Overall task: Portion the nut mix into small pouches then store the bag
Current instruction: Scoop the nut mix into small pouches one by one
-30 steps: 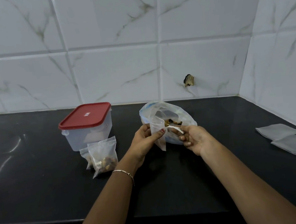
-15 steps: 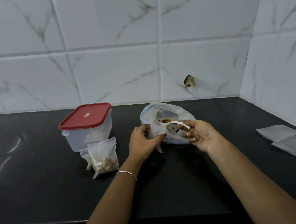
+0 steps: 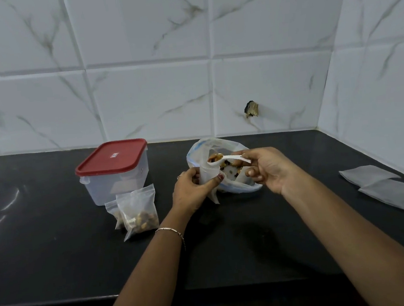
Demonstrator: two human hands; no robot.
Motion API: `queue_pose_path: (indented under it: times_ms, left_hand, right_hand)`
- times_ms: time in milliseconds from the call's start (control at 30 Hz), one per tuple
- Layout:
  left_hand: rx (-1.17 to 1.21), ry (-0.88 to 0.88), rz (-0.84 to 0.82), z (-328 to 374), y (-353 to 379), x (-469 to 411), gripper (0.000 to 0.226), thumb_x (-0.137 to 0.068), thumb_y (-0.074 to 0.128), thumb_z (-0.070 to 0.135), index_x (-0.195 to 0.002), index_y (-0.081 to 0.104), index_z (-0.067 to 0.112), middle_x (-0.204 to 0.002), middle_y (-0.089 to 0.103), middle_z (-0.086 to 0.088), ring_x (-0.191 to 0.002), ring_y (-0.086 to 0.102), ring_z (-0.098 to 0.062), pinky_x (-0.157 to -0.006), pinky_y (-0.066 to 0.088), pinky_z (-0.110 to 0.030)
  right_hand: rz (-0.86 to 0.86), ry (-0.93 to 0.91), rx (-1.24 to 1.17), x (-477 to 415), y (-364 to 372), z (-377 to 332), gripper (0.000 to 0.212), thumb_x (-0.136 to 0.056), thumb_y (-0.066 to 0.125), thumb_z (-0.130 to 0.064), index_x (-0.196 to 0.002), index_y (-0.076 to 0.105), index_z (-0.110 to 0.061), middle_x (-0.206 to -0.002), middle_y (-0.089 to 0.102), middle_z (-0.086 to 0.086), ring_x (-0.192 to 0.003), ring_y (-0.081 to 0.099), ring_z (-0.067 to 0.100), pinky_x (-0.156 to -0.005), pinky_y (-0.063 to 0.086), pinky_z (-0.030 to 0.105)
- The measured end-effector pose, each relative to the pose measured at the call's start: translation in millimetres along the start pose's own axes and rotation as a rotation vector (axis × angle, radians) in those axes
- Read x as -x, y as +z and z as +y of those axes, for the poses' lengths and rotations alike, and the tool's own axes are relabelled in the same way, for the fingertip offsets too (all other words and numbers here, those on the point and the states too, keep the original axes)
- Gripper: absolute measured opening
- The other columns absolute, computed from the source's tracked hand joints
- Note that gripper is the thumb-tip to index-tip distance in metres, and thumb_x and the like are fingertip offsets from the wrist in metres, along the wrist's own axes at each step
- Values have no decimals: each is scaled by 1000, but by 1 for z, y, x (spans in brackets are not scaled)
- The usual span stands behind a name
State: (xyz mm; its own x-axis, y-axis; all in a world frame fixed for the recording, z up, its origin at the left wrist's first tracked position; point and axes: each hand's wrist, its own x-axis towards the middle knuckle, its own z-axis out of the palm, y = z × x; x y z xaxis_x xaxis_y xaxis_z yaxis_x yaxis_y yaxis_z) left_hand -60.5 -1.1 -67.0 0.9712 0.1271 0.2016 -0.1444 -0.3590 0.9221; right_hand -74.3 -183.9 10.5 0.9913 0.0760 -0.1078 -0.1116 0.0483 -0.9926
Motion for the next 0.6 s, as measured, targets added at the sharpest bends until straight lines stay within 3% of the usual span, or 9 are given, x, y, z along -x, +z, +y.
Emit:
queue_pose_path:
  times_ms: [167,267,333,433,500,600]
  left_hand:
    - [9,-2,1,0,0,0,74,-61,79,59,-121,61,20,-115,62,1,-102,60,-14,-91,54,-40]
    - [-9,2,17,-1,1,-1,74,-62,79,60,-122,61,20,-115,60,2,-102,59,-13,-92,54,-41]
    - [-10,11,24,-1,1,0,76,-54,74,69,-115,63,26,-112,62,5,-100,60,-11,-91,54,-40]
    - [-3,31,48,0,2,1,59,-49,70,73,-97,61,39,-106,65,9,-96,62,-8,-89,54,-39]
    - [3,37,46,-1,2,0,54,-56,75,67,-99,59,39,-109,65,7,-98,61,-9,-90,54,-39]
    - [15,38,51,-4,1,-2,56,-63,79,60,-107,63,31,-111,65,4,-98,62,-10,-90,54,-39]
  right_hand:
    - [11,-142,313,2,9,-1,27,-95,45,-5,-105,69,-10,-71,70,3,-44,43,10,-43,31,21]
    - [14,-359,715,3,13,1,27,-98,43,-10,-109,66,-18,-77,69,-2,-54,55,8,-52,42,25]
    - [37,-540,1025,7,16,4,25,-99,43,-18,-113,63,-25,-87,70,-7,-74,62,10,-67,49,30]
    - [84,-718,1322,15,18,4,22,-99,43,-26,-116,56,-29,-98,68,-9,-92,61,16,-70,45,33]
    - [94,-770,1400,19,19,1,21,-97,46,-32,-116,54,-28,-96,64,-8,-92,60,18,-65,37,31]
    - [177,-836,1425,20,19,-2,17,-98,45,-31,-111,55,-28,-97,65,-5,-91,61,20,-64,36,30]
